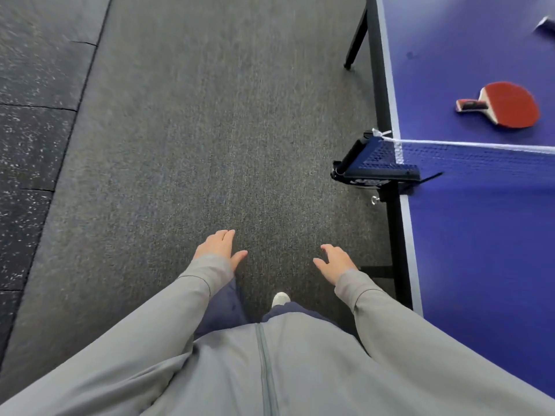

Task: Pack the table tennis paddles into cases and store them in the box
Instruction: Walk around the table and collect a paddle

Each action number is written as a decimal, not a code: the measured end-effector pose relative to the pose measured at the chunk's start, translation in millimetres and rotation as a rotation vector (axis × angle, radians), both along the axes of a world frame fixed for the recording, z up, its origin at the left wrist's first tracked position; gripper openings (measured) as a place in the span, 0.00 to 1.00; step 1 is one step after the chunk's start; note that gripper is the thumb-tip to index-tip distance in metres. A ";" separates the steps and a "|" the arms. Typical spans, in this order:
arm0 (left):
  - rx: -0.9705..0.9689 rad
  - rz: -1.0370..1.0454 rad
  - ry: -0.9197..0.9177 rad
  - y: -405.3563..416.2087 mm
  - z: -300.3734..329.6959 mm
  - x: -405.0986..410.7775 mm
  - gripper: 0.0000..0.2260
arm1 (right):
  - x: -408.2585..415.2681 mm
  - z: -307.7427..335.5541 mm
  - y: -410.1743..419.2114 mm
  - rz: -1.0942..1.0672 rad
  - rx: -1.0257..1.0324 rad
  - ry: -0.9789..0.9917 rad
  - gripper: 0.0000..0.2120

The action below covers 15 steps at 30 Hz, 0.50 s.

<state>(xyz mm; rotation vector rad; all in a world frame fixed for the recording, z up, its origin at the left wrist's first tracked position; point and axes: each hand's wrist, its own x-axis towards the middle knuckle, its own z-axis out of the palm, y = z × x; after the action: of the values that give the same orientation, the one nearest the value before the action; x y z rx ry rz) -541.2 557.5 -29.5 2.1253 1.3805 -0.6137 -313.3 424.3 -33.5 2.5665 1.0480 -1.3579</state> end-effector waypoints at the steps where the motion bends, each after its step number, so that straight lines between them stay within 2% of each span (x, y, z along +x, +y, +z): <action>1: -0.004 -0.010 -0.003 18.8 -3.0 0.6 0.29 | -0.9 -1.5 16.9 0.001 0.001 -0.003 0.24; 6: 0.000 -0.094 -0.024 123.4 -14.1 -6.9 0.29 | -11.8 -1.1 102.8 -0.046 -0.027 -0.044 0.24; 15: 0.020 -0.202 0.080 277.7 -11.8 -19.3 0.28 | -39.2 11.5 237.2 -0.085 0.009 -0.080 0.23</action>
<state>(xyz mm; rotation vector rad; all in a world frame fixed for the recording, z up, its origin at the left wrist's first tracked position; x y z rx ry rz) -560.5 835.2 -41.3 2.2968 1.2253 -0.7736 -352.5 661.5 -22.0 2.6758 0.9452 -1.2584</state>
